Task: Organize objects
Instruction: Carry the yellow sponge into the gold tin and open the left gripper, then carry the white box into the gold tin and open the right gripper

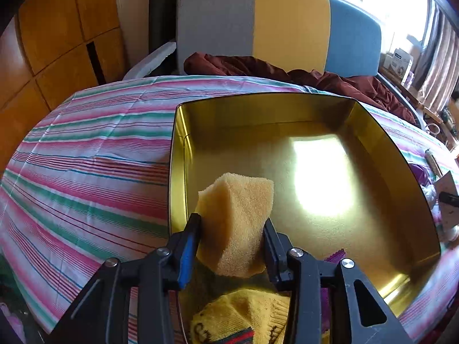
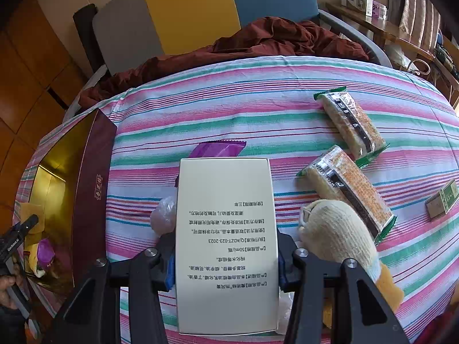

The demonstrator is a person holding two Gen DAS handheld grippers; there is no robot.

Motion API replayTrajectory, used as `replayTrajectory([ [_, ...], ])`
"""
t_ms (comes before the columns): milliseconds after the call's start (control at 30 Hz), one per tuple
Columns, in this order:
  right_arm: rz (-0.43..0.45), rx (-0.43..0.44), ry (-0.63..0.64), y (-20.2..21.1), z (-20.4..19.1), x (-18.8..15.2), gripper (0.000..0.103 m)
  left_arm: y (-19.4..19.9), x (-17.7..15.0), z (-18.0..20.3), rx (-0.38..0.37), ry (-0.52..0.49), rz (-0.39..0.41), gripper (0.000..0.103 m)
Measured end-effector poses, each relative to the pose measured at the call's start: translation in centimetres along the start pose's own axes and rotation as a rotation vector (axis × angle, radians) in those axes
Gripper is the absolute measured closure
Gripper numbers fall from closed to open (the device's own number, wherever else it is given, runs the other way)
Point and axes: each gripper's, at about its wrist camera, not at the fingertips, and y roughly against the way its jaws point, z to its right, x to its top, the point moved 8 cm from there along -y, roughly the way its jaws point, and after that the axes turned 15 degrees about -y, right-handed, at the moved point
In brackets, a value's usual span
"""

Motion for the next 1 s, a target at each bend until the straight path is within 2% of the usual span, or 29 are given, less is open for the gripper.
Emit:
replayTrajectory([
  [167,-0.002,0.001,0.006,-0.1,-0.2,-0.1,0.053,-0.1,-0.1,0.2,0.019,-0.015,0.003,0.057],
  [367,0.001,-0.003,-0.005,0.0,-0.1,0.0,0.053,0.6,-0.2,0.7,0.025,-0.011,0.027,0.042],
  [467,0.007,-0.002,-0.012,0.2,0.0,0.1,0.053,1.7,-0.1,0.6,0.036,0.002,0.056,0.041],
  [767,0.143,0.047,-0.066,3.8,-0.6,1.7,0.053,6.5,-1.5,-0.8,0.045,0.084,0.152,0.041],
  [867,0.179,0.084,-0.048,5.5,-3.1,1.7,0.053,8.1,-2.0,-1.1,0.043,0.091,0.182,0.040],
  [1000,0.148,0.149,0.075,5.3,-10.4,0.7,0.053,9.2,-3.1,-1.2,0.022,0.106,0.195,0.039],
])
